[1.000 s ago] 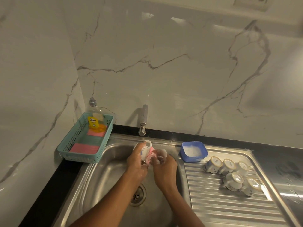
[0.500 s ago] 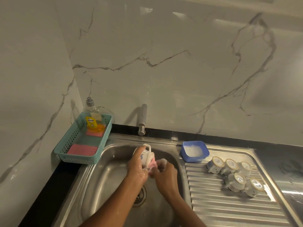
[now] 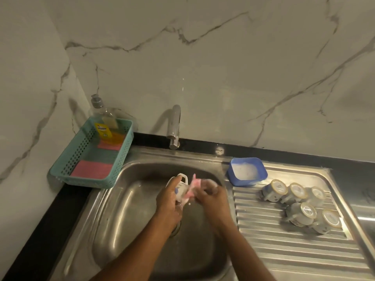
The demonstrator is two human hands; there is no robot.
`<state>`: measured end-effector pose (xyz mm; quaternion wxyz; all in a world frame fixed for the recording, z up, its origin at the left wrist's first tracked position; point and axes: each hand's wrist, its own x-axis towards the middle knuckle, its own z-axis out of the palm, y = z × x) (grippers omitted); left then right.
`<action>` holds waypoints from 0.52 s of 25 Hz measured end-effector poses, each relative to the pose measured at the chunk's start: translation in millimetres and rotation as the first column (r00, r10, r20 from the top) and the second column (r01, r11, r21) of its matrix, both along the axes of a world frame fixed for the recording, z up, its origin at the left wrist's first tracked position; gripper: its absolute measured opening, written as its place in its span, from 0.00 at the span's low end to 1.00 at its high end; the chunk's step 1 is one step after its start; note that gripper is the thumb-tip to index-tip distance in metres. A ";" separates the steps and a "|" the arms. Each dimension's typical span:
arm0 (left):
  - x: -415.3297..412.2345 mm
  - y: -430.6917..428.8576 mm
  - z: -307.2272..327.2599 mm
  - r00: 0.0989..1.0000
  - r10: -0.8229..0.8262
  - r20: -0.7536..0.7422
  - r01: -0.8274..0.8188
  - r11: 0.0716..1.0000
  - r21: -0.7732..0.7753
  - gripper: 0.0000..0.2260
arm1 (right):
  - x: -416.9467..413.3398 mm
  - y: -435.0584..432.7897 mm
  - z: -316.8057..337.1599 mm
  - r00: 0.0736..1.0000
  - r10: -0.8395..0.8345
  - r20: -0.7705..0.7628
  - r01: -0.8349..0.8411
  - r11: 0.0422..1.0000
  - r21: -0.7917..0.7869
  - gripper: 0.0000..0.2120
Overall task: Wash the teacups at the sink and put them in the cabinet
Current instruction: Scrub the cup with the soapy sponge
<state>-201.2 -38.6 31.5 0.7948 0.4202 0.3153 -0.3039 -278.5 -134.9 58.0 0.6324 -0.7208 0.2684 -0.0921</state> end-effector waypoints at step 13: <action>2.0 -15.6 -29.0 0.982 0.105 -0.156 -0.113 0.993 -0.043 0.17 | 40.0 -190.2 -19.0 0.816 -0.204 -0.540 -0.307 0.639 -0.705 0.10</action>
